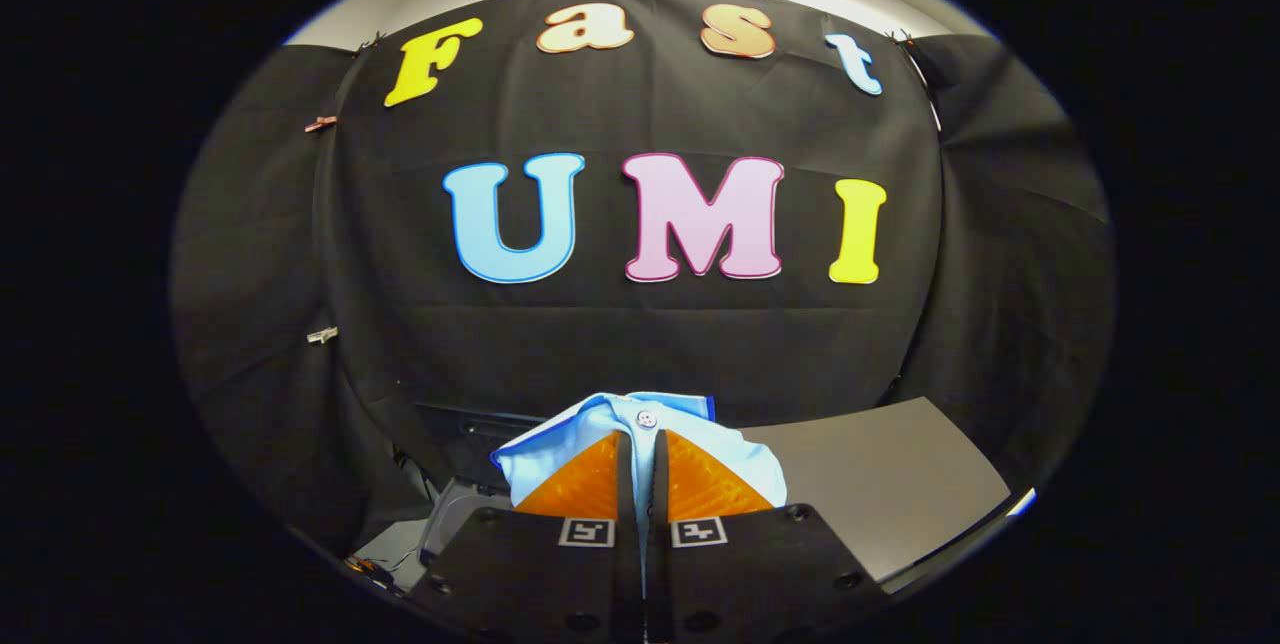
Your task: Put the clothes into the washing machine and then close the washing machine lid.
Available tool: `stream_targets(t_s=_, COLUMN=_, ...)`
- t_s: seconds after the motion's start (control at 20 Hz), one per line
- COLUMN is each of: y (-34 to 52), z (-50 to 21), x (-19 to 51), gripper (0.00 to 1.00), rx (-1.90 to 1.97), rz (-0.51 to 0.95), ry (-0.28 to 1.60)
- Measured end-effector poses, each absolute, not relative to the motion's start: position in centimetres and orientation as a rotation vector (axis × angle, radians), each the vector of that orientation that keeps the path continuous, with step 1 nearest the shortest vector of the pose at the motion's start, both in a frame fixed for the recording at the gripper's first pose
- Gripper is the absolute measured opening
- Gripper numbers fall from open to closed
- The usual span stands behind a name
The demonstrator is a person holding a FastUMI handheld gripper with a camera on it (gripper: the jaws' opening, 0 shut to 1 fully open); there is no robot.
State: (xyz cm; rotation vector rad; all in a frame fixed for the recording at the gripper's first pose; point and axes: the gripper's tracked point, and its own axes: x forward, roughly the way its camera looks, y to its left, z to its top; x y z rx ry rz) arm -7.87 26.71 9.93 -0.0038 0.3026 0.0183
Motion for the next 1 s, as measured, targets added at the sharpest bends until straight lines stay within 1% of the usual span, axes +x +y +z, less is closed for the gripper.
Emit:
stream_targets(t_s=0.25, y=32.8, z=9.7, x=-8.4, gripper=0.06, rx=-0.018, rz=0.070, ry=0.288)
stream_targets(t_s=0.45, y=36.2, z=8.2, x=-8.2, gripper=0.06, rx=-0.036, rz=0.090, ry=0.308)
stream_targets(t_s=0.8, y=40.8, z=0.5, x=-5.8, gripper=0.06, rx=-0.051, rz=0.114, ry=0.382)
stream_targets(t_s=1.0, y=41.9, z=-6.0, x=-4.5, gripper=0.06, rx=-0.079, rz=0.086, ry=0.463)
